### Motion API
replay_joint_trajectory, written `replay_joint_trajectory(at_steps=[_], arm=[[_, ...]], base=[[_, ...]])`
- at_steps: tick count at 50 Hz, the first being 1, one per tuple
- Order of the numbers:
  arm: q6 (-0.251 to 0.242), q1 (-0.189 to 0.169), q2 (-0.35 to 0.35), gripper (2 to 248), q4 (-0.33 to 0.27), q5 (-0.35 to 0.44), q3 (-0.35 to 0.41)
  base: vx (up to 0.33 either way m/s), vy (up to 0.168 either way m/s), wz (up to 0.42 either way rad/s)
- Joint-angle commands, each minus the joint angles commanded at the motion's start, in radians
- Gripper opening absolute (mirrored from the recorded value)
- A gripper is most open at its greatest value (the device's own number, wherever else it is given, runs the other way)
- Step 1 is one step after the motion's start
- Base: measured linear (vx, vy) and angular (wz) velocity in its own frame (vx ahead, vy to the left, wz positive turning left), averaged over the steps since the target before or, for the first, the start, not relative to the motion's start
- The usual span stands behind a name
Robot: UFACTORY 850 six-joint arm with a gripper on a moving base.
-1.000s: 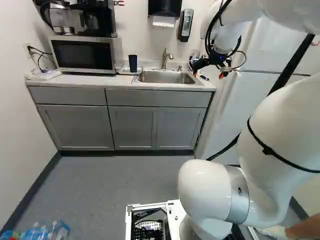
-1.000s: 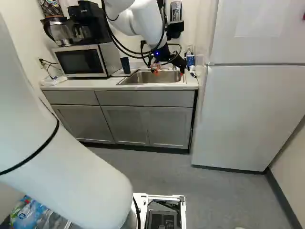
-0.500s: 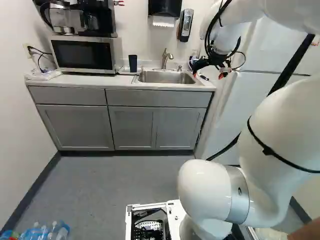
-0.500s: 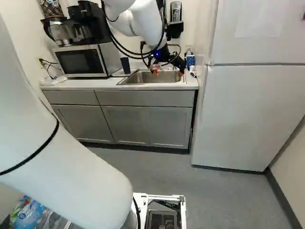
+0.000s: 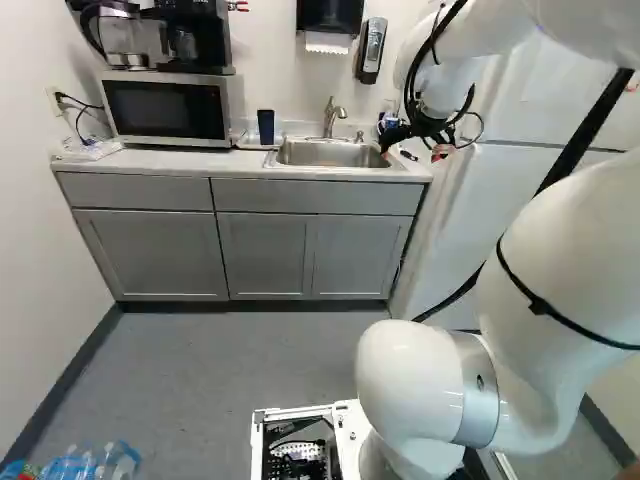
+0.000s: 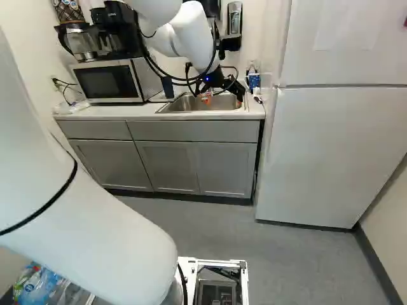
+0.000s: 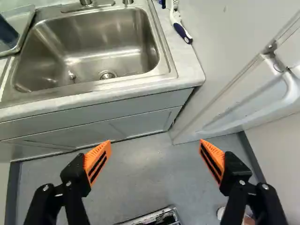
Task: Rinse the cup and place it in the tray
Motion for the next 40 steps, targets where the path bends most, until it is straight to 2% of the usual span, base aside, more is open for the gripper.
replay_joint_trajectory(at_steps=[16, 40], arm=[[0.002, 0.023, 0.011, 247, 0.001, 0.094, 0.067], [0.007, 0.072, 0.033, 247, 0.005, 0.291, 0.206]], base=[[0.000, 0.000, 0.000], [0.000, 0.000, 0.000]])
